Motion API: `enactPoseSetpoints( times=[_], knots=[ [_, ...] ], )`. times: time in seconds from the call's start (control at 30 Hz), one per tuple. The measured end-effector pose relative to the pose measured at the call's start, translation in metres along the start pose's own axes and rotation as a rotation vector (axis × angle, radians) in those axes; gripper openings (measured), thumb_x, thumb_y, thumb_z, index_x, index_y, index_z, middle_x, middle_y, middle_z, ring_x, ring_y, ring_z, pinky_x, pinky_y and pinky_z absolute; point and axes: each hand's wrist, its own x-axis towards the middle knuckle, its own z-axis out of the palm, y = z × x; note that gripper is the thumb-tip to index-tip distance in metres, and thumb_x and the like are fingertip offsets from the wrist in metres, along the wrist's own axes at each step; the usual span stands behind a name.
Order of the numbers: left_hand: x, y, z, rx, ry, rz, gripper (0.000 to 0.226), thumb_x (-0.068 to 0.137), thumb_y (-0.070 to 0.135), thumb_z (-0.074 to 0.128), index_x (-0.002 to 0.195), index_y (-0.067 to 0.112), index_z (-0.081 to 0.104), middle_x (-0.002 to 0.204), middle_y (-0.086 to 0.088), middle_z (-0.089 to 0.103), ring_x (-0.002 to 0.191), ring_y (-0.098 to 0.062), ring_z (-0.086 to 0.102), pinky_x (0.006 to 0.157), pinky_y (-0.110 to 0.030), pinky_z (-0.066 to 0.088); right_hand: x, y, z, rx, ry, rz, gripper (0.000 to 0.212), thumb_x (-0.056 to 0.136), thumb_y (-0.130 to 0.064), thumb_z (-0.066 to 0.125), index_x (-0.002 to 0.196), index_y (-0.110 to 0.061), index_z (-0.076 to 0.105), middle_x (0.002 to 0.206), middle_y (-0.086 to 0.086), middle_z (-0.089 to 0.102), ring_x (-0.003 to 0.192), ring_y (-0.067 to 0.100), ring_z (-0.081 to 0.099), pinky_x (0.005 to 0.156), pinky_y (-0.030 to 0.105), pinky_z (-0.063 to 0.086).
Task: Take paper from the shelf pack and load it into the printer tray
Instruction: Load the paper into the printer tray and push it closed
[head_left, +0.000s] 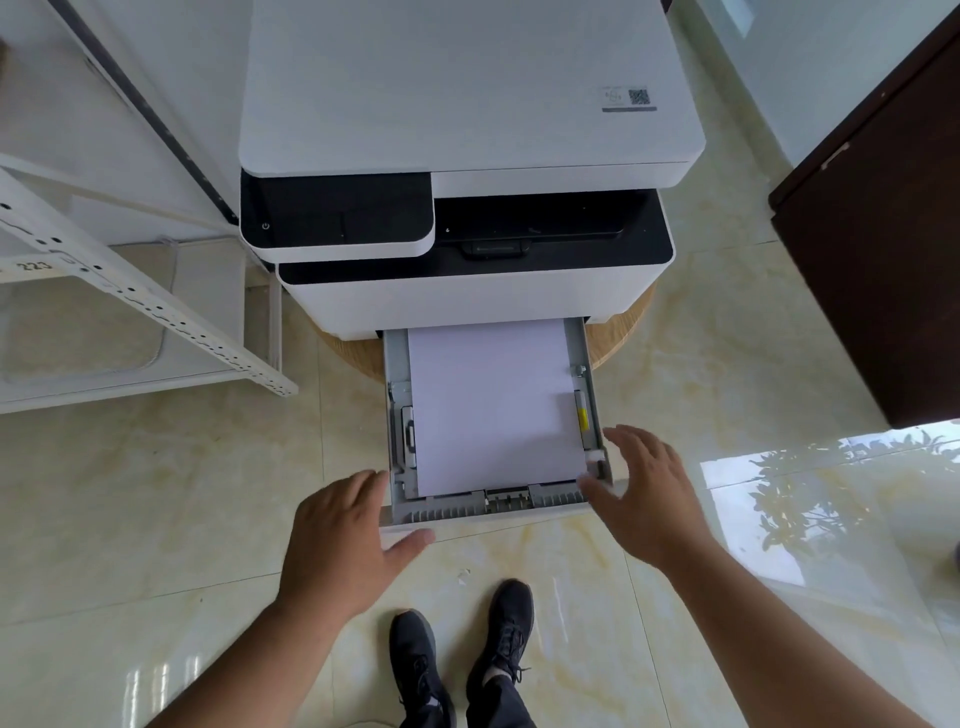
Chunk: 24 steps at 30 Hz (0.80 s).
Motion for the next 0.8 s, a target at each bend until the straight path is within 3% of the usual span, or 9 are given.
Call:
enactPoseSetpoints(
  times=[0.1,0.17,0.3,0.37,0.47,0.8],
  knots=[
    [-0.004,-0.007,0.009,0.065,-0.037,0.0,0.07,0.076,0.056,0.08,0.132,0.017,0.065,0.12,0.0,0.074,0.105,-0.028,0.072,0.085,-0.044,0.056,-0.007,0.018,0.005,-0.101,-0.173,-0.005,0.098,0.088,-0.063,0.063,0.165,-0.022,0.019,0.173,-0.002,0.022,0.159,0.022,0.015,0.127,0.04,0.019],
    [0.0,-0.008,0.01,0.047,-0.059,-0.01,0.062,0.079,0.043,0.082,0.133,0.019,0.065,0.112,0.0,0.077,0.095,-0.028,0.073,0.077,-0.041,0.055,-0.006,0.022,0.008,-0.204,-0.168,0.016,0.096,0.088,-0.06,0.063,0.165,-0.021,0.02,0.171,-0.001,0.028,0.16,0.022,0.015,0.128,0.039,0.019],
    [0.004,-0.003,0.01,0.069,-0.06,-0.004,0.064,0.088,0.052,0.069,0.143,0.023,0.055,0.108,0.005,0.079,0.088,-0.023,0.076,0.072,-0.034,0.051,0.001,0.017,0.008,-0.266,-0.122,0.009,0.071,0.09,-0.05,0.065,0.152,-0.028,0.041,0.146,-0.002,0.061,0.136,0.026,0.052,0.11,0.04,0.044],
    [0.006,0.0,0.01,0.094,-0.054,-0.011,0.067,0.089,0.056,0.067,0.145,0.023,0.051,0.109,0.004,0.079,0.088,-0.022,0.076,0.071,-0.033,0.048,0.001,0.013,0.006,-0.254,-0.145,0.008,0.064,0.089,-0.048,0.068,0.146,-0.029,0.044,0.136,-0.004,0.068,0.122,0.025,0.059,0.099,0.039,0.051],
    [0.009,0.002,0.008,0.106,-0.077,-0.016,0.07,0.09,0.059,0.063,0.148,0.024,0.046,0.11,0.006,0.08,0.089,-0.02,0.077,0.07,-0.033,0.046,0.002,0.01,0.003,-0.24,-0.154,0.02,0.062,0.09,-0.045,0.071,0.144,-0.031,0.046,0.13,-0.005,0.071,0.117,0.024,0.061,0.091,0.038,0.055],
    [0.013,-0.002,-0.007,0.043,-0.047,-0.009,0.069,0.089,0.061,0.065,0.146,0.026,0.049,0.1,0.007,0.08,0.079,-0.017,0.076,0.073,-0.032,0.055,0.005,0.0,-0.014,-0.23,-0.144,0.008,0.061,0.088,-0.047,0.072,0.143,-0.035,0.05,0.131,-0.009,0.07,0.116,0.021,0.061,0.089,0.039,0.057]
  ],
)
